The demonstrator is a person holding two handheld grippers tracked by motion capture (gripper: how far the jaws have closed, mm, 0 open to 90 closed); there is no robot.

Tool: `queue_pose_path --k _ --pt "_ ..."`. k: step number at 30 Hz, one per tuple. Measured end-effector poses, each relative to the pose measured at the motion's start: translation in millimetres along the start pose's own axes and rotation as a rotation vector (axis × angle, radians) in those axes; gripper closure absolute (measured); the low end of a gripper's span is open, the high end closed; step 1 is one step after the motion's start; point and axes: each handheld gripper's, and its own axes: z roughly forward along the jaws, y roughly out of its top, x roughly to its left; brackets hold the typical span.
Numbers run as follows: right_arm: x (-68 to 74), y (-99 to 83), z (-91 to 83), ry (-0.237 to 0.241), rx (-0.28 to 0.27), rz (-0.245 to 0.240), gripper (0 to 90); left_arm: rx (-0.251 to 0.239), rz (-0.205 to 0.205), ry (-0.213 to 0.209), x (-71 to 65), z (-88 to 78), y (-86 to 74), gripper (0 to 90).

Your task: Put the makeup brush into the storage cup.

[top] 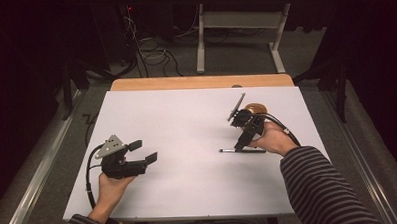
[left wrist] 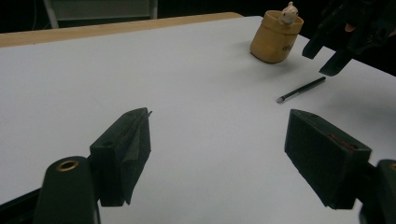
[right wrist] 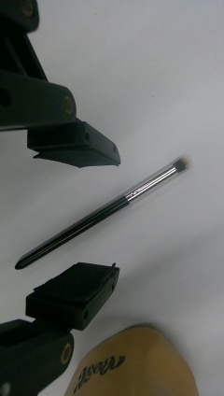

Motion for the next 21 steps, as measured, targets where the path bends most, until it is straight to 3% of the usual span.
queue_pose_path --k 5,7,17,21 --pt "-0.4 -2.1 6.2 0.01 0.013 -0.002 42.4 0.012 0.004 -0.024 0.2 2.8 0.0 23.1" --pt "-1.8 -2.1 10.9 -0.003 0.044 -0.009 43.1 0.016 0.011 -0.03 -0.9 2.1 -0.3 23.1" --pt "3.3 1.5 19.0 0.005 0.075 -0.058 46.8 0.018 0.005 -0.039 -0.4 4.5 0.6 23.2" --pt "0.2 1.2 22.8 -0.004 0.09 -0.053 48.5 0.015 0.012 -0.039 -0.8 2.6 0.2 23.2"
